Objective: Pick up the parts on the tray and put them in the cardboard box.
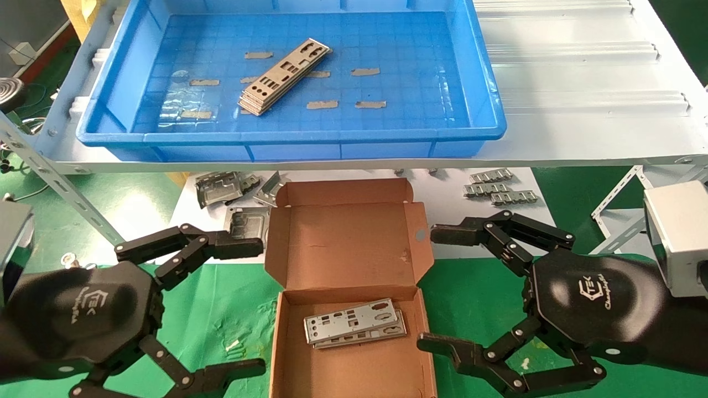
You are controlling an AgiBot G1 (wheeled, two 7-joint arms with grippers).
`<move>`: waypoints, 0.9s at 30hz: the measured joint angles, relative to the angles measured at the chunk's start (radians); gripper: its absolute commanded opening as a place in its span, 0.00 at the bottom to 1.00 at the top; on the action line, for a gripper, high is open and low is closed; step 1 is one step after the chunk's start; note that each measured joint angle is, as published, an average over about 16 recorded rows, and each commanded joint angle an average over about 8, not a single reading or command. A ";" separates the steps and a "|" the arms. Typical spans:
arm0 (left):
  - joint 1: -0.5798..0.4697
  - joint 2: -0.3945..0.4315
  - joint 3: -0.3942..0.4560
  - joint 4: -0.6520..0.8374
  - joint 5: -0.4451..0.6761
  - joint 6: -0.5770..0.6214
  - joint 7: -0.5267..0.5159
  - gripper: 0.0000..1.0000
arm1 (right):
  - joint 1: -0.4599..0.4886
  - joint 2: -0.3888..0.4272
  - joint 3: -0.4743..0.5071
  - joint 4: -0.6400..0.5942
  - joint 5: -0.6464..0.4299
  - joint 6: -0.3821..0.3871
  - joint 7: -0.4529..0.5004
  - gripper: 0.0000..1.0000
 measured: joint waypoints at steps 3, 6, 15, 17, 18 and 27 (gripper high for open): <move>0.000 0.000 0.000 0.000 0.000 0.000 0.000 1.00 | 0.000 0.000 0.000 0.000 0.000 0.000 0.000 1.00; 0.000 0.000 0.000 0.000 0.000 0.000 0.000 1.00 | 0.000 0.000 0.000 0.000 0.000 0.000 0.000 1.00; 0.000 0.000 0.000 0.000 0.000 0.000 0.000 1.00 | 0.000 0.000 0.000 0.000 0.000 0.000 0.000 1.00; 0.000 0.000 0.000 0.000 0.000 0.000 0.000 1.00 | 0.000 0.000 0.000 0.000 0.000 0.000 0.000 1.00; 0.000 0.000 0.000 0.000 0.000 0.000 0.000 1.00 | 0.000 0.000 0.000 0.000 0.000 0.000 0.000 1.00; 0.000 0.000 0.000 0.000 0.000 0.000 0.000 1.00 | 0.000 0.000 0.000 0.000 0.000 0.000 0.000 0.91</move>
